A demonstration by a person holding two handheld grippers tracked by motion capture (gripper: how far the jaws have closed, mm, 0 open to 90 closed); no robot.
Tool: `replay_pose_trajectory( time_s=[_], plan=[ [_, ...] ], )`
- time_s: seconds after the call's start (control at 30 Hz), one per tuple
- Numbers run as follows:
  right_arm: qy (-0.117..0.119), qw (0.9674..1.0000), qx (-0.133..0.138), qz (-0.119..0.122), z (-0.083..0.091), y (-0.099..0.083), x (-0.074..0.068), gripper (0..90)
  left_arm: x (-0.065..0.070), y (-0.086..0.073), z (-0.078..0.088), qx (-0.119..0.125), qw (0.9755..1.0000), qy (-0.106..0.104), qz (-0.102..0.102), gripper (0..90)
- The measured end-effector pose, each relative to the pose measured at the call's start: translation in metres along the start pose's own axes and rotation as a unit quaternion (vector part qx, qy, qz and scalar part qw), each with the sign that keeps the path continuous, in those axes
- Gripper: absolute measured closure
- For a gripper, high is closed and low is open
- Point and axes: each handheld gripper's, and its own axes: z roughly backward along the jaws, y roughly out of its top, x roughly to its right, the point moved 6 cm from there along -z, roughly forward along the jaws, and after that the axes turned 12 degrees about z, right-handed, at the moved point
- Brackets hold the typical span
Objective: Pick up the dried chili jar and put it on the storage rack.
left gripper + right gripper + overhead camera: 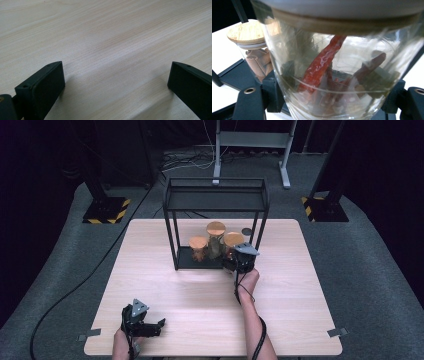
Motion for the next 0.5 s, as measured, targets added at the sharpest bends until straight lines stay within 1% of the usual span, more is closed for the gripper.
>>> replay_pose_trajectory(
  time_s=[0.17, 0.5],
  plan=[
    [-0.004, 1.0000, -0.001, -0.001, -0.006, 0.003, -0.002, 24.4, 0.000, 0.000, 0.000, 0.001, 1.0000, 0.000, 0.000, 0.3],
    [-0.010, 0.9999, -0.001, -0.004, -0.013, 0.005, -0.001, 24.4, 0.000, 0.000, 0.000, 0.000, 1.0000, -0.002, -0.001, 0.3]
  ],
)
